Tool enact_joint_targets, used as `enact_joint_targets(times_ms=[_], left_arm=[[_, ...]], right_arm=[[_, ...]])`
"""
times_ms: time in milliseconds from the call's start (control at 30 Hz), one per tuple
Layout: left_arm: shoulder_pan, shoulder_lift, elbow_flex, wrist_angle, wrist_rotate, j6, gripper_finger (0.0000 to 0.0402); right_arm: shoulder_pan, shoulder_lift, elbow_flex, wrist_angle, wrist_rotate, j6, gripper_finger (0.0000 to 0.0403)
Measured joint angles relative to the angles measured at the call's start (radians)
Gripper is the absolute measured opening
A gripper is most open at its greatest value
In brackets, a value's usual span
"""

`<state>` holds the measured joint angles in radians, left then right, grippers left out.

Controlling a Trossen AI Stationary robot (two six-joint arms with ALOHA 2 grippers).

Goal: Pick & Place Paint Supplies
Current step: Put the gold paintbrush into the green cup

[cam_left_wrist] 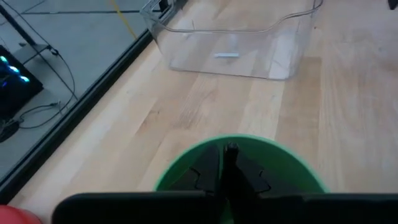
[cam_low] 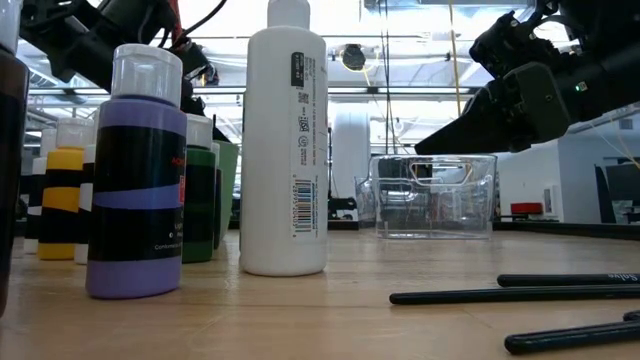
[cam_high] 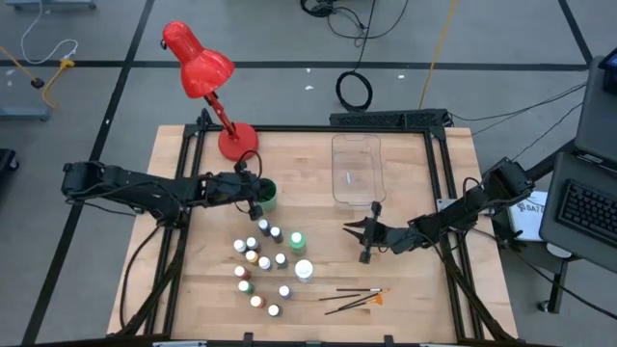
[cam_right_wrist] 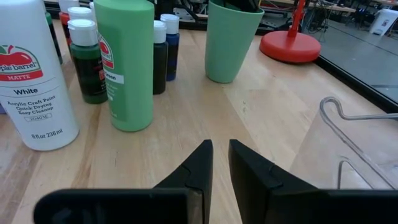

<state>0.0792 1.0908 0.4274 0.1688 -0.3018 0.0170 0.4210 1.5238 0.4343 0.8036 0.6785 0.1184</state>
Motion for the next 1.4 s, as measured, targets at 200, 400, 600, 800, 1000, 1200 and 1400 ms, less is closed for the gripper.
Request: enact_joint_targets(times_ms=[200, 400, 600, 800, 1000, 1200, 1400], left_arm=[[0.000, 0.000, 0.000, 0.002, 0.067, 0.006, 0.0079], [0.000, -0.007, 0.000, 0.022, 0.066, 0.024, 0.0121], [-0.011, -0.094, 0.047, -0.013, 0.078, 0.041, 0.0148], [-0.057, -0.234, 0.155, -0.213, 0.125, 0.088, 0.0163], [-0.146, -0.434, 0.162, -0.330, 0.144, 0.125, 0.0121], [-0.156, -0.680, 0.005, -0.264, 0.138, 0.145, 0.0011], [-0.105, -0.832, -0.167, -0.212, 0.172, 0.154, 0.0003]], right_arm=[[0.000, 0.000, 0.000, 0.000, 0.000, 0.000, 0.0043], [0.000, 0.000, 0.000, 0.000, 0.000, 0.000, 0.0043], [0.000, 0.000, 0.000, -0.003, -0.002, 0.000, 0.0043], [0.000, 0.000, 0.000, -0.008, -0.002, 0.004, 0.0043], [0.000, 0.000, 0.000, -0.013, -0.003, 0.012, 0.0043], [0.000, 0.000, 0.000, -0.013, -0.003, 0.026, 0.0043], [0.000, 0.000, 0.000, -0.014, -0.012, 0.027, 0.0043]])
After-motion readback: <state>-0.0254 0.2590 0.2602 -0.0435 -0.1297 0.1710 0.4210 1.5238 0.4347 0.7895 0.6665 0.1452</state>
